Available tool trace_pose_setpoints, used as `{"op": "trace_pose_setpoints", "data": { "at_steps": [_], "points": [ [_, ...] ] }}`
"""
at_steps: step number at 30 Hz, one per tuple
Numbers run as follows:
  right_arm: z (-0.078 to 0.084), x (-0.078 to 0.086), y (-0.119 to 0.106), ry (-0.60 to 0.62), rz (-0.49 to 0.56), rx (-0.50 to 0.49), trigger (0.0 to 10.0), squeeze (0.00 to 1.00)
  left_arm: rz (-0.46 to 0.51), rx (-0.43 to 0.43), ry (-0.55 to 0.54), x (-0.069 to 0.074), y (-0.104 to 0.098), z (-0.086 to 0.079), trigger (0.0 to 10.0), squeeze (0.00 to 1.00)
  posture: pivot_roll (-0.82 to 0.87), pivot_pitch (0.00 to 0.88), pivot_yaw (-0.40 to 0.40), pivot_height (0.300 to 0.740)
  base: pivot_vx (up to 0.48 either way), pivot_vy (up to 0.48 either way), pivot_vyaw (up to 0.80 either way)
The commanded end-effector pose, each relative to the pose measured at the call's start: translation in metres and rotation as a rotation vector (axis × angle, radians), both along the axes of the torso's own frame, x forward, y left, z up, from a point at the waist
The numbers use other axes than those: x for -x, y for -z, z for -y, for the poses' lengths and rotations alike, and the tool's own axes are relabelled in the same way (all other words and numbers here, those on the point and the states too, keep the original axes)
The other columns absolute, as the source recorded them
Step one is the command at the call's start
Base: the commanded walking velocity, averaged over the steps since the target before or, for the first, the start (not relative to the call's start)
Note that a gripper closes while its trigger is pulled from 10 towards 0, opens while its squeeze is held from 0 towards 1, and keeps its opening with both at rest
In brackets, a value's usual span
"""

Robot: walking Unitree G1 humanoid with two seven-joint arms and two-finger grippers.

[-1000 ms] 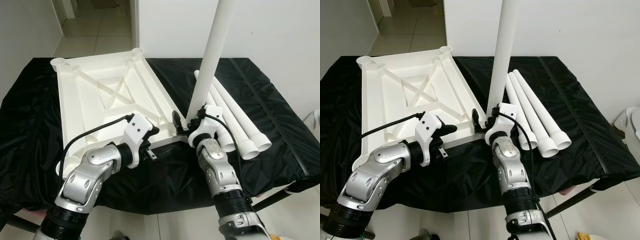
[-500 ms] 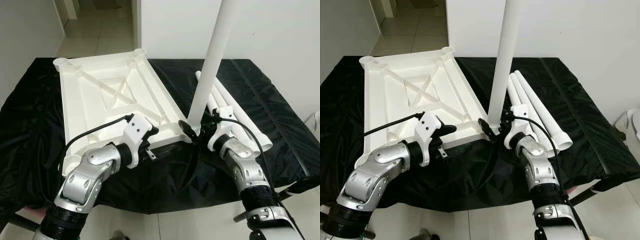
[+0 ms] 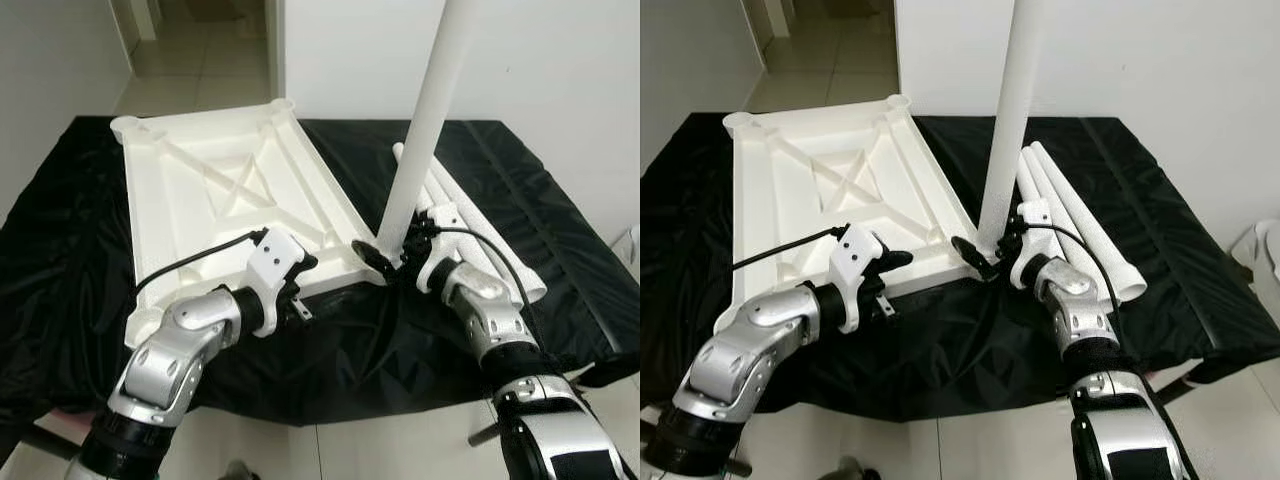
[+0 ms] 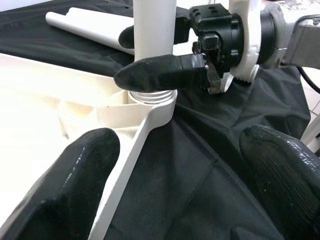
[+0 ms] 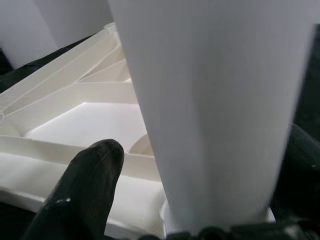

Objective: Building children table

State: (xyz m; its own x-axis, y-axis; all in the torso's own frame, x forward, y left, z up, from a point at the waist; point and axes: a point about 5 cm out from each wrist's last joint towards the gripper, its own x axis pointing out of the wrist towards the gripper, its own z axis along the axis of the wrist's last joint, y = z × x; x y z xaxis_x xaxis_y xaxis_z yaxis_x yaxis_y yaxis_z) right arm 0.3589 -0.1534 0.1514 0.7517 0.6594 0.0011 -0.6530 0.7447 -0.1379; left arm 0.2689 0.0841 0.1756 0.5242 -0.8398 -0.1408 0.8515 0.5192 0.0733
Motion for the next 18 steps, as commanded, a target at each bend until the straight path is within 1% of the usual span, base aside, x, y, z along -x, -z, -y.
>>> {"op": "trace_pose_setpoints", "data": {
  "at_steps": [1, 3, 4, 6, 7, 8, 10, 11, 12, 13, 16, 18],
  "points": [
    [0.003, -0.003, 0.000, -0.021, -0.002, 0.036, 10.0, 0.00, 0.001, -0.006, -0.002, -0.001, 0.000, 0.001, 10.0, 0.00, -0.02, 0.017, 0.019, 0.740, 0.000, 0.000, 0.00],
    [0.003, -0.003, 0.000, -0.021, -0.002, 0.036, 10.0, 0.00, 0.001, -0.006, -0.002, -0.001, 0.000, 0.001, 10.0, 0.00, -0.02, 0.017, 0.019, 0.740, 0.000, 0.000, 0.00],
    [0.006, -0.008, -0.005, -0.043, -0.004, 0.053, 10.0, 0.00, 0.002, -0.008, 0.000, -0.001, 0.000, 0.000, 10.0, 0.00, -0.02, 0.018, 0.023, 0.740, 0.000, 0.000, 0.00],
    [0.007, -0.009, -0.006, -0.057, -0.012, 0.062, 10.0, 0.00, 0.002, -0.008, 0.000, -0.002, -0.001, 0.000, 10.0, 0.00, -0.02, 0.018, 0.027, 0.740, 0.000, 0.000, 0.00],
    [0.009, -0.011, -0.007, -0.061, -0.020, 0.073, 7.9, 0.00, 0.002, -0.009, 0.001, -0.002, -0.001, 0.000, 10.0, 0.00, -0.02, 0.020, 0.027, 0.740, 0.000, 0.000, 0.00],
    [0.009, -0.011, -0.007, -0.061, -0.020, 0.073, 7.9, 0.00, 0.002, -0.009, 0.001, -0.002, -0.001, 0.000, 10.0, 0.00, -0.02, 0.020, 0.027, 0.740, 0.000, 0.000, 0.00],
    [0.014, -0.013, -0.007, -0.054, -0.030, 0.094, 8.9, 0.00, 0.003, -0.010, 0.001, -0.002, -0.001, -0.001, 10.0, 0.00, -0.02, 0.021, 0.028, 0.740, 0.000, 0.000, 0.00],
    [0.014, -0.013, -0.007, -0.054, -0.030, 0.094, 8.9, 0.00, 0.003, -0.010, 0.001, -0.002, -0.001, -0.001, 10.0, 0.00, -0.02, 0.021, 0.028, 0.740, 0.000, 0.000, 0.00],
    [0.016, -0.013, -0.006, -0.045, -0.034, 0.103, 2.3, 0.00, 0.004, -0.010, 0.000, -0.003, -0.002, -0.001, 10.0, 0.00, -0.02, 0.021, 0.028, 0.740, 0.000, 0.000, 0.00],
    [0.018, -0.014, -0.005, -0.046, -0.041, 0.103, 0.0, 0.00, 0.004, -0.010, 0.000, -0.003, -0.002, -0.001, 10.0, 0.00, -0.02, 0.021, 0.028, 0.740, 0.000, 0.000, 0.00],
    [0.021, -0.013, -0.001, -0.053, -0.059, 0.135, 0.0, 0.00, 0.004, -0.011, -0.001, -0.003, -0.002, -0.001, 10.0, 0.00, -0.02, 0.023, 0.030, 0.740, 0.000, 0.000, 0.00],
    [0.022, -0.012, 0.002, -0.053, -0.067, 0.138, 0.0, 0.00, 0.004, -0.012, -0.001, -0.003, -0.002, -0.001, 10.0, 0.00, -0.02, 0.025, 0.030, 0.740, 0.000, 0.000, 0.00]
  ]
}}
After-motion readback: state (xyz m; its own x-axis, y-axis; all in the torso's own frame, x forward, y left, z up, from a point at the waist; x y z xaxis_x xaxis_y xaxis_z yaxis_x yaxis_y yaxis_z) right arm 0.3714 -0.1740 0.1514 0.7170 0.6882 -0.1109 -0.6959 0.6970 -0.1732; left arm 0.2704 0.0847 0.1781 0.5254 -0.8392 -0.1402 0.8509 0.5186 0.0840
